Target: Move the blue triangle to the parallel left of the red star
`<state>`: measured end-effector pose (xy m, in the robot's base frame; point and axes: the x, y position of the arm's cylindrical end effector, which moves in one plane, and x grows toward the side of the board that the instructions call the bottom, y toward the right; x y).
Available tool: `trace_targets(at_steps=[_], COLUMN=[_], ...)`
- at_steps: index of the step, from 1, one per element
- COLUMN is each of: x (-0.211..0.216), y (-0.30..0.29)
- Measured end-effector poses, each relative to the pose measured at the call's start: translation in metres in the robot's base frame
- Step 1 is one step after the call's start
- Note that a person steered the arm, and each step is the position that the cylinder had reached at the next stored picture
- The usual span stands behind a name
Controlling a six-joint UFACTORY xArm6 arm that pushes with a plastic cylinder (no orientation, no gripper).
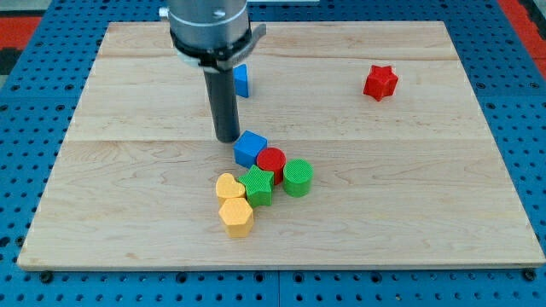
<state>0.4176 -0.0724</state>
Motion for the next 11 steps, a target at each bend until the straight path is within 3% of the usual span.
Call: trace_targets(at_steps=[1,2,3,4,5,8,9,10,11], x=[-0.085,-0.12,-0.164,-0.177,-0.105,-0.157,-0.172,-0.145,-0.116], y=[0.037,0.108,0.108,0.081,0.072,0.089,0.021,-0.031,-0.008])
